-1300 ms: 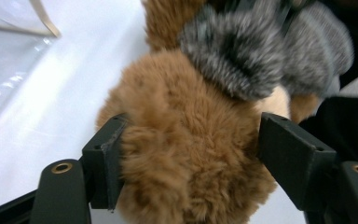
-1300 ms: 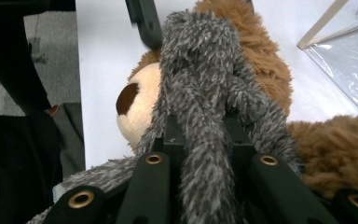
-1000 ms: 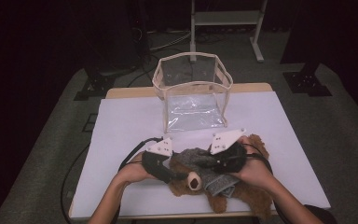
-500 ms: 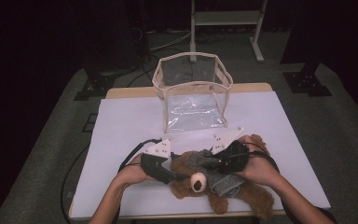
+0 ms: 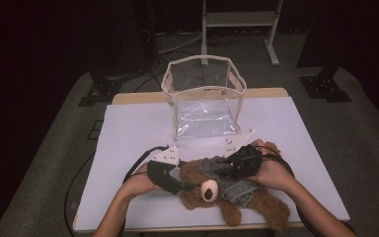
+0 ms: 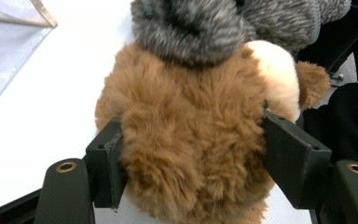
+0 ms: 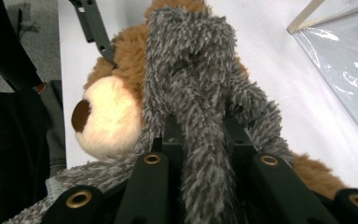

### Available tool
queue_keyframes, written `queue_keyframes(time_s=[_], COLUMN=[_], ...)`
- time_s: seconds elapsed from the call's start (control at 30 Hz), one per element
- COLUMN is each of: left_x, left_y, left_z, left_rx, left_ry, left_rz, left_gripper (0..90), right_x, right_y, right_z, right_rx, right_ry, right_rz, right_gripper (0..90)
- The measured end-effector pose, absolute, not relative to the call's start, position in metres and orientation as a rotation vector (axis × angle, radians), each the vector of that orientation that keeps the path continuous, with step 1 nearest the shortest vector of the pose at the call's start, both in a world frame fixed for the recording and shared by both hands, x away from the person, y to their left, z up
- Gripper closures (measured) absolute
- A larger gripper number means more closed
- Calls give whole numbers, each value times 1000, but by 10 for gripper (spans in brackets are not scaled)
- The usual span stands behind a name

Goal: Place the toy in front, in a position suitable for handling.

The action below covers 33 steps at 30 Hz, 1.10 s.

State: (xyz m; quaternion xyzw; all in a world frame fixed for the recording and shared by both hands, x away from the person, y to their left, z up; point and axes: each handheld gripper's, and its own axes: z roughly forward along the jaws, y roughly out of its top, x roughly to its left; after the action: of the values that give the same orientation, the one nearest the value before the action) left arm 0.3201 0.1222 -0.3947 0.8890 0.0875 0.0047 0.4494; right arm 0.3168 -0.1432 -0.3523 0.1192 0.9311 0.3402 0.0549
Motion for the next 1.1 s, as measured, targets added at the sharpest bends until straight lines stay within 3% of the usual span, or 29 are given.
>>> queue_keyframes(time_s=[0.2,0.5,0.7,0.83,1.1], left_x=[319,316,318,319,322], left_y=[122,123,133,133,123], left_z=[-396,-396,-397,-397,-400], left_rx=[2192,2193,2200,2200,2187], left_ry=[190,185,214,208,222], left_rz=[5,15,24,31,59], left_gripper=[377,375,348,385,428], right_x=[315,318,325,332,328], right_y=[-135,-100,-120,-134,-106], right_z=[-346,-339,-346,-350,-339], right_rx=[332,254,330,405,295], right_ry=[2824,2833,2848,2856,2840], right_rz=[1043,1062,1040,1064,1053], right_gripper=[744,744,745,745,745])
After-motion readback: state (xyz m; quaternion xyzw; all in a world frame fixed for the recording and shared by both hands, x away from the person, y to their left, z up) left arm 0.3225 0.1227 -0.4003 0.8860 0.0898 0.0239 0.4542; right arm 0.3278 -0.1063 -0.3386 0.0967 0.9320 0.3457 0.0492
